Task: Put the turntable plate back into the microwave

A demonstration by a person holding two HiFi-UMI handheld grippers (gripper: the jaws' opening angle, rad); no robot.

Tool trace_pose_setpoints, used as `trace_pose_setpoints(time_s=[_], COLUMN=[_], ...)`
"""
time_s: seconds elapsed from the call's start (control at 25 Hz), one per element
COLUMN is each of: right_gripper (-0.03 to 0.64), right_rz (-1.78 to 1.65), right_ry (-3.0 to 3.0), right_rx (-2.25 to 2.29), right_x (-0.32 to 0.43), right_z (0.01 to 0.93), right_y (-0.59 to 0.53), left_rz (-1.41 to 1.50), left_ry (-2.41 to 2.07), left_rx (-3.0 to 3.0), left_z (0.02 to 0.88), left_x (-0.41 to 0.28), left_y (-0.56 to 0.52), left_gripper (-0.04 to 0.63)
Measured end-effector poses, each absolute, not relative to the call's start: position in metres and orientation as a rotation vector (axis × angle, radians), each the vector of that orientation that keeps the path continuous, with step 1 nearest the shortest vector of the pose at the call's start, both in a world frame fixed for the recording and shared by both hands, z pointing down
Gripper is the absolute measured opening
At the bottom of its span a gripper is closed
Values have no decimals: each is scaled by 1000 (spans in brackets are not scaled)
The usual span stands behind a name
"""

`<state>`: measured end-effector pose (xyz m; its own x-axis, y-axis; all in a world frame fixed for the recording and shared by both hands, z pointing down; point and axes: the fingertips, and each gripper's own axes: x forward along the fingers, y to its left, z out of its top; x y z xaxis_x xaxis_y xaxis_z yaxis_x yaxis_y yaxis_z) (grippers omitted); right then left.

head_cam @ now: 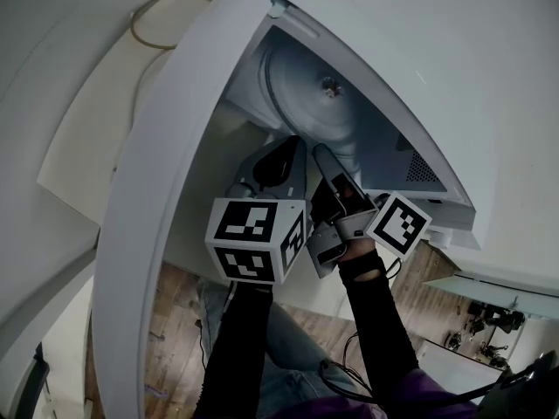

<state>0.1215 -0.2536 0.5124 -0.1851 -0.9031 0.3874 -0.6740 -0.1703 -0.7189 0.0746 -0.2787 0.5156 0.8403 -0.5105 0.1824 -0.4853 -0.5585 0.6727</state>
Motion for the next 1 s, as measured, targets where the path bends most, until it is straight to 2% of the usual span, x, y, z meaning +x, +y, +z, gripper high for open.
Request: trace_pose_setpoints(time_s=[0.16, 1.0], right_gripper=[109, 106], right_rz=[-1243, -1276], right_ry=[1995, 2014], right_rx=[-1890, -1867], right_x=[109, 91], right_z=[510, 505], right_y=[-256, -232], left_rz=[-37, 47], left_ry=[-730, -890], left_rx=[2248, 2244], left_z=[517, 520], left_x=[74, 50], left_y=[-280, -275], left_gripper=[3, 5])
